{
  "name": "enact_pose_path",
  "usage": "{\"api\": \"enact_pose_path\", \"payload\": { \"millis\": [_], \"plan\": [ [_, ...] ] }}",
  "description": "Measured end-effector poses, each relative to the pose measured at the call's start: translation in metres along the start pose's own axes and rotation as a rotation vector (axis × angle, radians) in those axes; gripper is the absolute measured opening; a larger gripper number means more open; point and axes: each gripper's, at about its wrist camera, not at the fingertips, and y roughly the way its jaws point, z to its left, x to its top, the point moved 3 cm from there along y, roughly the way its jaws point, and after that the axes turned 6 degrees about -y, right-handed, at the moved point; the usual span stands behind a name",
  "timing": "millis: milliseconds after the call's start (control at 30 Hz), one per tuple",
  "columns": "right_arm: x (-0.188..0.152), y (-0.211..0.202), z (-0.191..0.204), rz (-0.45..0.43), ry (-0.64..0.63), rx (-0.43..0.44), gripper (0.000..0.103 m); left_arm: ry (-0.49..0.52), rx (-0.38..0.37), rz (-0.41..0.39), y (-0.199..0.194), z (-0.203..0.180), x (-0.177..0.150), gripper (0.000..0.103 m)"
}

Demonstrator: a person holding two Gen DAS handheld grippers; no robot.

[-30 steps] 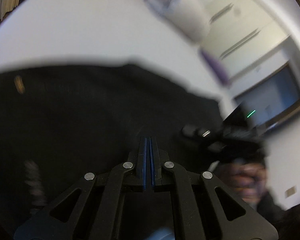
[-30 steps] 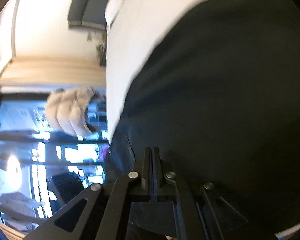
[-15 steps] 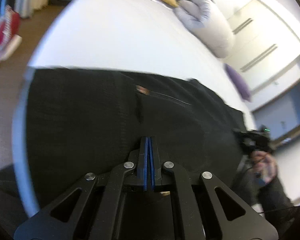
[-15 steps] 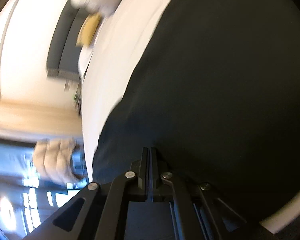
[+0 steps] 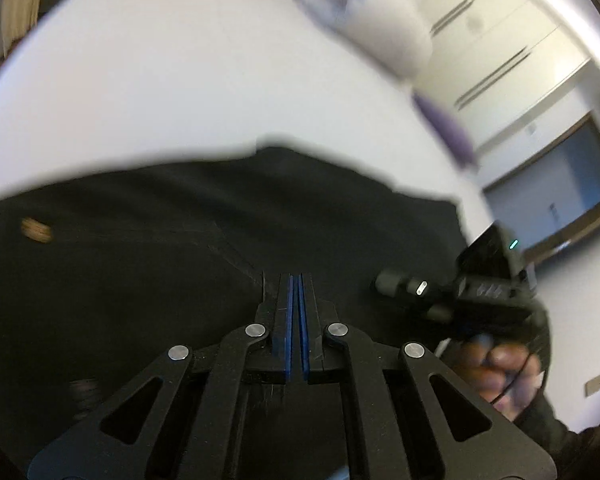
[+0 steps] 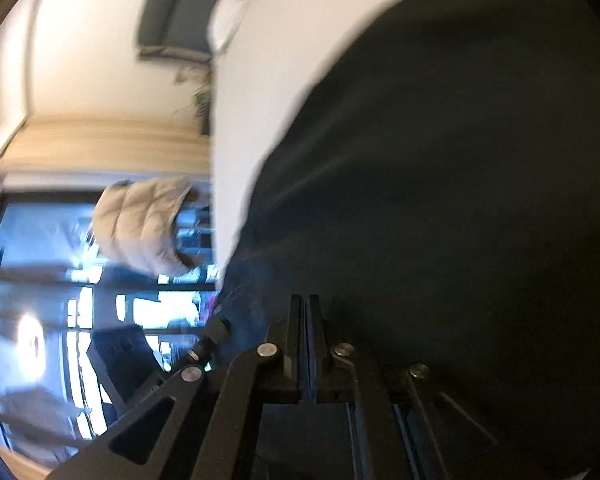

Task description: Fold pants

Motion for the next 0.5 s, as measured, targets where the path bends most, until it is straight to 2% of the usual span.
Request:
{"api": "enact_pose_path", "payload": {
  "millis": [33, 67, 100, 167, 300, 400, 500],
  "plan": [
    [0.008, -0.01, -0.013, -0.029, 0.039, -0.001, 0.0, -0.004, 0.04, 0.035, 0.014, 0.006, -0.003, 0.003],
    [0.02, -0.025, -0.028, -0.08, 0.077, 0.023, 0.0, -0.004, 0.044, 0.044, 0.021, 0.011, -0.005, 0.003],
    [0.018, -0.041, -0.04, -0.127, 0.086, 0.015, 0.0, -0.022, 0.013, 0.035, 0.021, 0.017, -0.005, 0.003],
    [0.041, -0.08, -0.063, -0.236, 0.1, -0.014, 0.0, -0.074, -0.026, 0.042, 0.019, 0.025, -0.004, 0.003],
    [0.08, -0.163, -0.109, -0.401, 0.16, -0.078, 0.0, -0.062, -0.005, 0.053, 0.021, 0.027, -0.003, 0.003],
    [0.102, -0.224, -0.143, -0.538, 0.223, -0.164, 0.0, -0.05, 0.01, 0.05, 0.019, 0.027, -0.005, 0.003],
    [0.112, -0.291, -0.165, -0.67, 0.311, -0.301, 0.003, -0.057, 0.005, 0.051, 0.017, 0.027, -0.01, 0.003]
  ]
}}
